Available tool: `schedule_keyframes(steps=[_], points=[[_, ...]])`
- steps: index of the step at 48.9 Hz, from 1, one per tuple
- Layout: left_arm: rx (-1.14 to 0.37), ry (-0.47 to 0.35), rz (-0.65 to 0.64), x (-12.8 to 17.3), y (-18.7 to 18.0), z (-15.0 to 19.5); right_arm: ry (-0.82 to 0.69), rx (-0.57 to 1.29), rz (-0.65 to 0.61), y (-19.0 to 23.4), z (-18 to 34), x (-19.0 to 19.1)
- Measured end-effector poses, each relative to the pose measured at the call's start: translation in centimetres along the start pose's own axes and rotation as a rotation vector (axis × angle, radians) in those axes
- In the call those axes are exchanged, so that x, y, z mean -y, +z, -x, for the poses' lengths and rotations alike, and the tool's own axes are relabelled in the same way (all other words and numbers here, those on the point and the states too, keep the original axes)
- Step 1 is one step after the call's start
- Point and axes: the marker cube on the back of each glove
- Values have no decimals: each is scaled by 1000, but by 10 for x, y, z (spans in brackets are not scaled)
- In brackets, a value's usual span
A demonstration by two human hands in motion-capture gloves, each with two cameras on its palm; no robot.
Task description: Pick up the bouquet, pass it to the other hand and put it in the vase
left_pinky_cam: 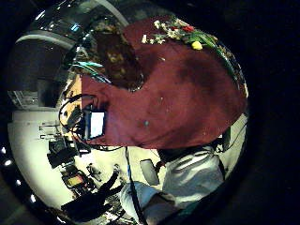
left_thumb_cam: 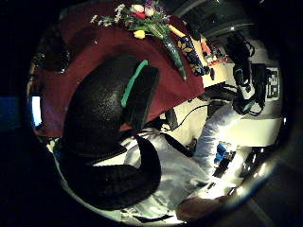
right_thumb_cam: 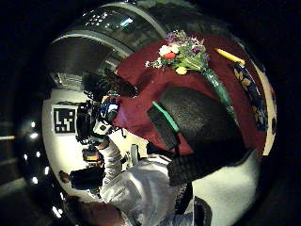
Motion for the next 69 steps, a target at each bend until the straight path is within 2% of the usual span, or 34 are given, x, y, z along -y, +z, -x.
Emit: schedule_keyframes(steps=[13,28,48,56,69], points=[[-15,17,-7,-2,5,-6,-16,-4,-11,-3,2,-12],[-61,1,-40,7,9,3,1,8,-20,-5,1,-2],[-70,10,-51,6,17,2,150,97,-2,-5,-39,26],[-72,2,-59,6,13,4,241,127,24,19,-58,46],[-67,11,-42,9,23,4,330,158,118,101,-76,74]])
